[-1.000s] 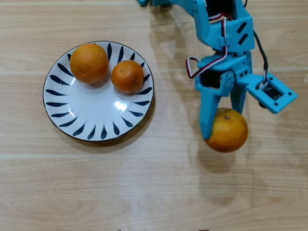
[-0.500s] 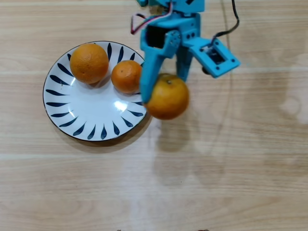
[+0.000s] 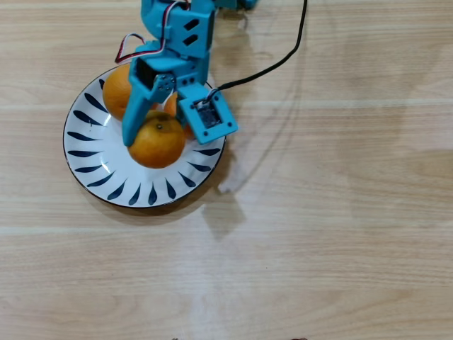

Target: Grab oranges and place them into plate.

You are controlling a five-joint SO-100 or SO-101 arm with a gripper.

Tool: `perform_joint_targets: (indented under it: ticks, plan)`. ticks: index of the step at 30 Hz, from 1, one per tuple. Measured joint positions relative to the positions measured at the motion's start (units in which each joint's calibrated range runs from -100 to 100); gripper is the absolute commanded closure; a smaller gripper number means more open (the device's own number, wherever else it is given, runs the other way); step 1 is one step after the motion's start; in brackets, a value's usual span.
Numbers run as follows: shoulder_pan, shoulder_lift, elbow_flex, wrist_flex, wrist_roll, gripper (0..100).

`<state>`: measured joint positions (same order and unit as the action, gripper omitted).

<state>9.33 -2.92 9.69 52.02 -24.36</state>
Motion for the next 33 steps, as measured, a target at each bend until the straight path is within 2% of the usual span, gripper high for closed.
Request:
perform_joint_targets:
  ticks: [4,9,13,17,19,24,28,33]
  plan:
    - [3.2,0.0,4.2,-3.4,0.8,72]
    - [4.5,0.3,5.9,-4.8,0.8,61]
    - [4.2,0.4,5.8,-5.1,0.9,56]
    - [4.8,0.4,5.8,-5.1,-0.4,56]
    - [4.7,0.4,5.8,-5.1,-0.7,61]
    - [3.9,-0.3,5.8,-5.1,-0.7,83]
    - [0.8,-6.6,9.7,-4.9,0.6,97]
    - [-4.3,-22.6,23.8,-4.9,4.5,98]
